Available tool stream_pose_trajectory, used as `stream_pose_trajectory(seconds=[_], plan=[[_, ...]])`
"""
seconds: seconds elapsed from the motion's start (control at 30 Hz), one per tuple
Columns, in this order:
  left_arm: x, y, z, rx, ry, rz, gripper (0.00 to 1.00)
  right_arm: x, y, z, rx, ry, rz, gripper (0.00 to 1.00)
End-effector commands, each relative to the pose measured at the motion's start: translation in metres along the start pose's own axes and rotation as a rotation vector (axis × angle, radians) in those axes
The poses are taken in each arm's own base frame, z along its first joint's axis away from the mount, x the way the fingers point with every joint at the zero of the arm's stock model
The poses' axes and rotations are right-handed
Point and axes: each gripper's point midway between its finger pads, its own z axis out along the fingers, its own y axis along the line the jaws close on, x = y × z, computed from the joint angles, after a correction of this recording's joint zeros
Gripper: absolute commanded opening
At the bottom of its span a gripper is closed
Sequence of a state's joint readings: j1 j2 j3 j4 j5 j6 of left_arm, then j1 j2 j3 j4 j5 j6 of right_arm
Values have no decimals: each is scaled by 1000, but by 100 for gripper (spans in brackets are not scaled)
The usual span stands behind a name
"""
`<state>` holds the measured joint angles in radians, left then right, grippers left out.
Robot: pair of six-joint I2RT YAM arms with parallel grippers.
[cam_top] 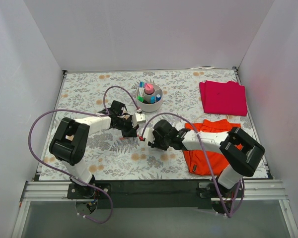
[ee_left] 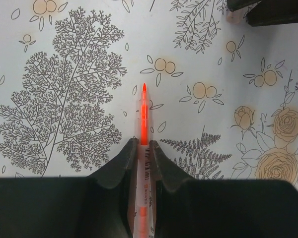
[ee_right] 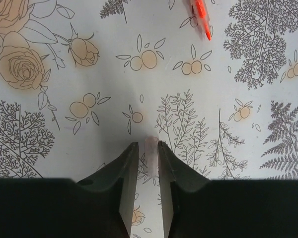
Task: Sort the stationery into containers
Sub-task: Move the pen to the center of the board.
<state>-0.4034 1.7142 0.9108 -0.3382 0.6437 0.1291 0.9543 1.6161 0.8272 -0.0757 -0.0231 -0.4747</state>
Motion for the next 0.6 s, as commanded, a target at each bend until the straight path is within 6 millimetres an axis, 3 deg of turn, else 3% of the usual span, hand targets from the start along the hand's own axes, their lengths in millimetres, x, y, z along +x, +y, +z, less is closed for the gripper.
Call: stream_pose_trajectory(seconds=[0.0, 0.27, 0.43, 0.57], plan=[[45, -26, -1, 92, 105, -51, 0, 57, 34, -5, -81, 157, -50, 38], [39, -31, -1, 161, 67, -21, 0, 57, 27, -19, -40, 143, -84, 44], [20, -52, -5, 289, -27, -4, 0, 61, 26, -22, -64, 124, -88, 44], [18, -62, 0, 368, -47, -27, 0, 57, 18, -19, -64, 72, -54, 43]])
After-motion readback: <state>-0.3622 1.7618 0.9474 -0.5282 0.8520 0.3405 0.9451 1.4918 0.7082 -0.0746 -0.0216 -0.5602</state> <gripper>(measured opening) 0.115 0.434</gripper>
